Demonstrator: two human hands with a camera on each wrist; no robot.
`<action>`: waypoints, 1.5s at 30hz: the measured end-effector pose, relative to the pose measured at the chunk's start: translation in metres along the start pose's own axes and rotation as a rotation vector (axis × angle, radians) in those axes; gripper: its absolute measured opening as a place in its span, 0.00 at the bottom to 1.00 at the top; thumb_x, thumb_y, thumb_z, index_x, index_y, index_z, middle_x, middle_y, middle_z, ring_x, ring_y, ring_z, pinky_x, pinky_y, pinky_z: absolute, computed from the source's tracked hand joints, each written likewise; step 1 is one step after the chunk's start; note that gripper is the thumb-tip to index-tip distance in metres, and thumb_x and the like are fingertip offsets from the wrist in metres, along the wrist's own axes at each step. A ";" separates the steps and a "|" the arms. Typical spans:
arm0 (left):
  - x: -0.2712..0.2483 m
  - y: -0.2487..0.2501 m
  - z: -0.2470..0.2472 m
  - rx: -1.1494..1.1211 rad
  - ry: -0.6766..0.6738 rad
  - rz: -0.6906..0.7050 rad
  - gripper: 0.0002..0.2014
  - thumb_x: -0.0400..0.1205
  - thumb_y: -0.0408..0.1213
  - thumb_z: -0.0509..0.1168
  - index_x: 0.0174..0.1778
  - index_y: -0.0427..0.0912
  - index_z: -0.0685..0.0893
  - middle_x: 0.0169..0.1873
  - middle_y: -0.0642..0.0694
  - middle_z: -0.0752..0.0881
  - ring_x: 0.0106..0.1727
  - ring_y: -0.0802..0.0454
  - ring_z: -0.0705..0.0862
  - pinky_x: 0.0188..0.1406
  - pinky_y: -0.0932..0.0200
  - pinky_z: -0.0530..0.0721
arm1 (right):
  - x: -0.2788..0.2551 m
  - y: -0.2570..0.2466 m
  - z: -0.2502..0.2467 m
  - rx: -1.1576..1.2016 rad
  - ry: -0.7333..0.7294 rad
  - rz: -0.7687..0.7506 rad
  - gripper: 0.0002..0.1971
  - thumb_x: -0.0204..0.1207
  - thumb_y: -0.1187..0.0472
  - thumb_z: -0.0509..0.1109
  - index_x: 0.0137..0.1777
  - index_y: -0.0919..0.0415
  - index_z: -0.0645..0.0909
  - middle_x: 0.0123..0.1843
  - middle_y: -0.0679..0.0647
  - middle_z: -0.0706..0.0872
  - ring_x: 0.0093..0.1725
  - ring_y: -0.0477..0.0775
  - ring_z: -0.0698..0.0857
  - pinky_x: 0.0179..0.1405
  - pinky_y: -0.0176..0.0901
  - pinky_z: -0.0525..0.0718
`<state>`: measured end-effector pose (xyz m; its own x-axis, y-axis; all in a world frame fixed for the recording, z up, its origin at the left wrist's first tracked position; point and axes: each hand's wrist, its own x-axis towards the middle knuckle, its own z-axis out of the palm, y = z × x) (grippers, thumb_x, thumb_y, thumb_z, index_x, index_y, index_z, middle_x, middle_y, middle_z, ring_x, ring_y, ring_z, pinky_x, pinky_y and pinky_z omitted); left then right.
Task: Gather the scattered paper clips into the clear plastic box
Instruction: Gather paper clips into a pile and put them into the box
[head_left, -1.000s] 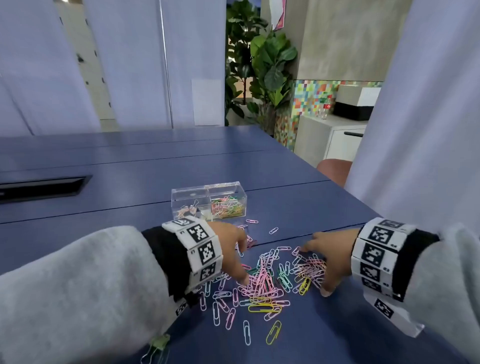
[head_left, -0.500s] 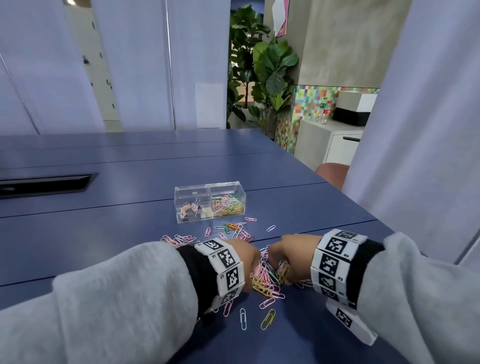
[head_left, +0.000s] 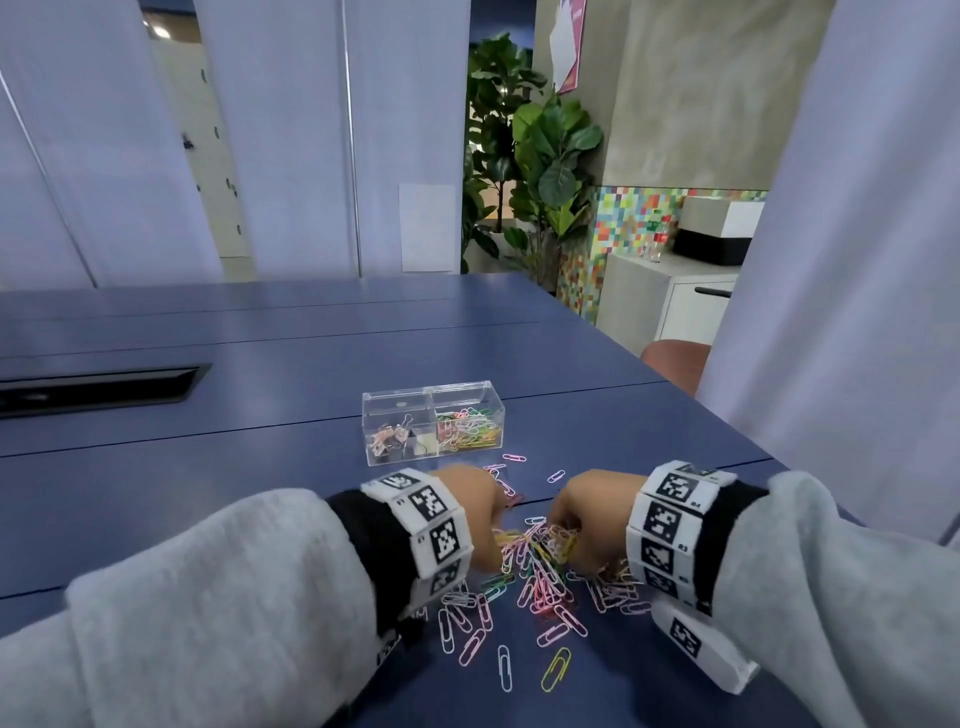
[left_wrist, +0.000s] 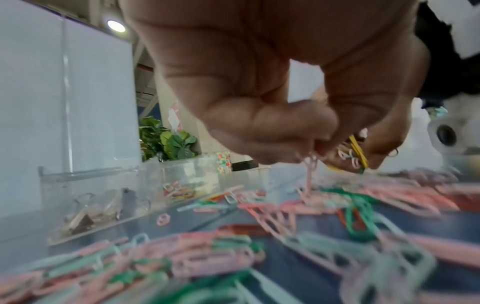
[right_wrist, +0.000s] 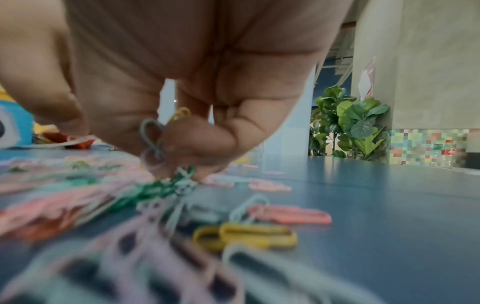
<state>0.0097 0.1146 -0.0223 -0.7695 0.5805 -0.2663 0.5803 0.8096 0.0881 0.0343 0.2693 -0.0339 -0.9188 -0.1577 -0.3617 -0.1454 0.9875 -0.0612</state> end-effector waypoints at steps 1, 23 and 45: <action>-0.001 -0.006 -0.005 -0.023 0.025 -0.002 0.11 0.73 0.40 0.70 0.49 0.41 0.83 0.34 0.48 0.79 0.34 0.51 0.77 0.36 0.61 0.76 | 0.000 0.000 -0.006 0.010 0.023 0.004 0.07 0.68 0.61 0.71 0.31 0.53 0.78 0.30 0.51 0.77 0.35 0.53 0.75 0.37 0.39 0.75; 0.028 -0.107 -0.082 -0.280 0.323 -0.176 0.08 0.71 0.38 0.70 0.28 0.47 0.79 0.15 0.52 0.81 0.11 0.68 0.75 0.26 0.70 0.76 | 0.135 -0.007 -0.084 0.268 0.376 0.123 0.13 0.73 0.57 0.72 0.57 0.57 0.85 0.59 0.53 0.87 0.61 0.54 0.84 0.60 0.43 0.80; 0.073 -0.064 -0.067 -0.135 0.251 -0.157 0.18 0.74 0.43 0.73 0.60 0.48 0.84 0.58 0.48 0.85 0.59 0.48 0.83 0.50 0.61 0.76 | 0.031 0.036 -0.042 0.129 0.147 0.097 0.16 0.75 0.51 0.69 0.61 0.53 0.81 0.61 0.48 0.86 0.60 0.49 0.83 0.58 0.36 0.75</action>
<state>-0.1017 0.1116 0.0171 -0.8982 0.4375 -0.0430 0.4218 0.8852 0.1960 -0.0145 0.3001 -0.0081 -0.9711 -0.0504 -0.2331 -0.0141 0.9878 -0.1550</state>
